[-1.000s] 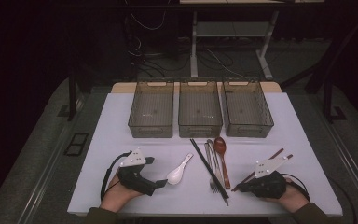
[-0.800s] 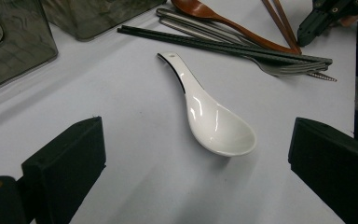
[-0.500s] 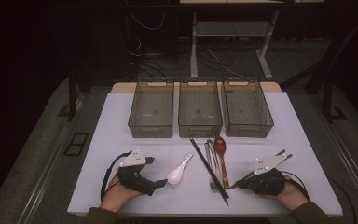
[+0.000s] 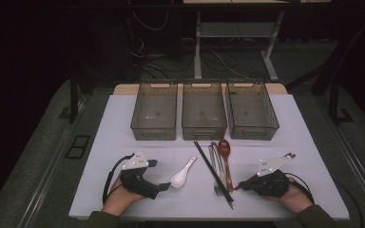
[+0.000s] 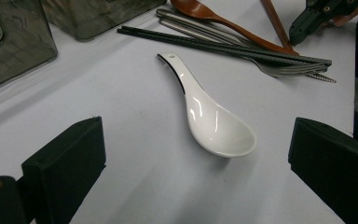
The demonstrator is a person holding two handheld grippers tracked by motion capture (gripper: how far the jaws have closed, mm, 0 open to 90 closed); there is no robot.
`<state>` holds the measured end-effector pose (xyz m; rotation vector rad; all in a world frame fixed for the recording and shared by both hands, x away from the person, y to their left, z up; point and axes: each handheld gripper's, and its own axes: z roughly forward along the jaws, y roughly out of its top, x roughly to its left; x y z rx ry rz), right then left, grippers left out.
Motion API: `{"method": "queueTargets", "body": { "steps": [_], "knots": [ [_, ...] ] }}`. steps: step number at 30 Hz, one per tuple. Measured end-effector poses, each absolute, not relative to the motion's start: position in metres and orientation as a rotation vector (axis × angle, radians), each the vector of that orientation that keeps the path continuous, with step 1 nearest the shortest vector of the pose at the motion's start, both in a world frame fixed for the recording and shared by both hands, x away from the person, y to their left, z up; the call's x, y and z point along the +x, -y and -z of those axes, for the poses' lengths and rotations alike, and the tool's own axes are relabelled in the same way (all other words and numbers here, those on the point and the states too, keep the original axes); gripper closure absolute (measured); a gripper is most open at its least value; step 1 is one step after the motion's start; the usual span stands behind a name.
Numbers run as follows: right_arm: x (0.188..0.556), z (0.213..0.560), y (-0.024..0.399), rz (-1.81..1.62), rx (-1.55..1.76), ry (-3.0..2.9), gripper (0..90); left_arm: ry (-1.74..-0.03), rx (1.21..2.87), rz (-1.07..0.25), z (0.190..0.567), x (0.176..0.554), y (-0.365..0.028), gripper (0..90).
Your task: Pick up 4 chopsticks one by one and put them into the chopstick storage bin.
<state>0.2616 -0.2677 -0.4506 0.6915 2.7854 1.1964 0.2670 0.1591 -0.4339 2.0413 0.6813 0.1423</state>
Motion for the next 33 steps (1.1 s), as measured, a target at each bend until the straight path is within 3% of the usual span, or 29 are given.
{"method": "queueTargets", "body": {
  "steps": [26, 33],
  "knots": [
    [0.279, 0.45, 0.258, -1.189, 0.699, -2.742, 89.3, -0.68, 2.038, -0.143, 0.434, 0.267, -0.16, 3.0],
    [0.291, 0.439, 0.28, -1.179, 0.792, -2.642, 89.3, -0.679, 2.038, -0.143, 0.434, 0.267, -0.16, 3.0]
  ]
}}
